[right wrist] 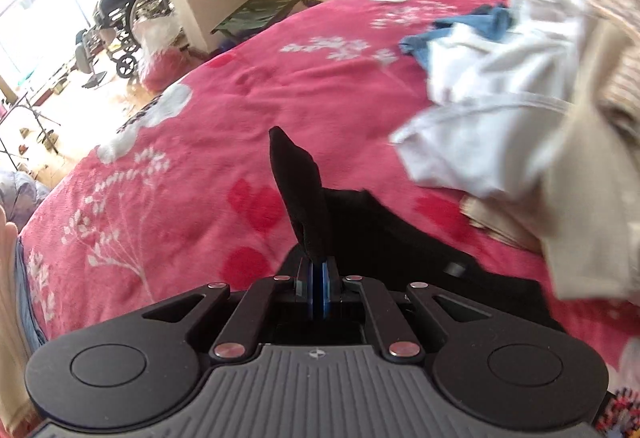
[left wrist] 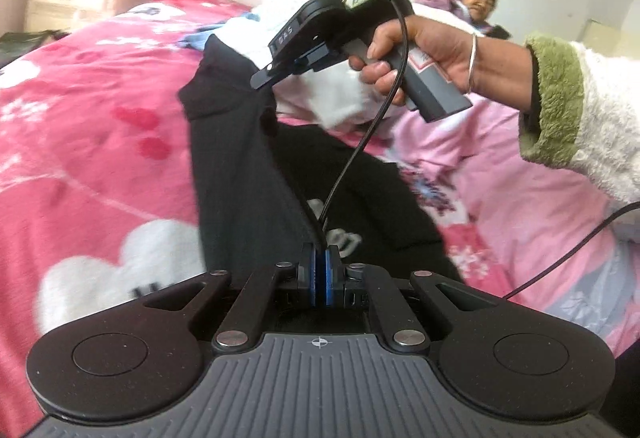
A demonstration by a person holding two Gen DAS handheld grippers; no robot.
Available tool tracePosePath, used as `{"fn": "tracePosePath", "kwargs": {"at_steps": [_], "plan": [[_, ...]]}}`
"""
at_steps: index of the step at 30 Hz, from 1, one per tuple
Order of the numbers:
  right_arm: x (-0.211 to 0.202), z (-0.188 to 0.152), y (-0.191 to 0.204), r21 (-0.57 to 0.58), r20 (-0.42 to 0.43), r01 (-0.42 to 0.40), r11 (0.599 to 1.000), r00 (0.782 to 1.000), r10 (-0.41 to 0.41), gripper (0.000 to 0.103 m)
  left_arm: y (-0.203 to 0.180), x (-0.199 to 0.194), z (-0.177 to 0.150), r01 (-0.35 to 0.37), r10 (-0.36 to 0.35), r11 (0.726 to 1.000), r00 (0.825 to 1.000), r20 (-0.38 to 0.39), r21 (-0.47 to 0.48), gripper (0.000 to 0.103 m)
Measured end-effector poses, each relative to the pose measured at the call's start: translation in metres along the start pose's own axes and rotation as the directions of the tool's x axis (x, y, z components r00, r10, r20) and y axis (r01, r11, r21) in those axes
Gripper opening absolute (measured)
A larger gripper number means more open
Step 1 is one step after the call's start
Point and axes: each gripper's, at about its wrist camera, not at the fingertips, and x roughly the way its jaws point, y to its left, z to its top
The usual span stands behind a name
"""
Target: Fold clothes
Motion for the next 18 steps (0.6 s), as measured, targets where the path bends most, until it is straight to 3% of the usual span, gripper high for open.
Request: {"fn": "tracePosePath", "kwargs": {"at_steps": [7, 18], "plan": [[-0.023, -0.029, -0.061, 0.067, 0.007, 0.046, 0.997, 0.999, -0.046, 0.004, -0.036, 0.034, 0.006, 0.098, -0.097, 0.995, 0.995, -0.037, 0.029, 0.002], [-0.023, -0.083, -0.141, 0.198, 0.034, 0.071, 0.978, 0.996, -0.079, 0.004, -0.067, 0.086, -0.003, 0.172, -0.166, 0.985, 0.976, -0.138, 0.03, 0.002]]}}
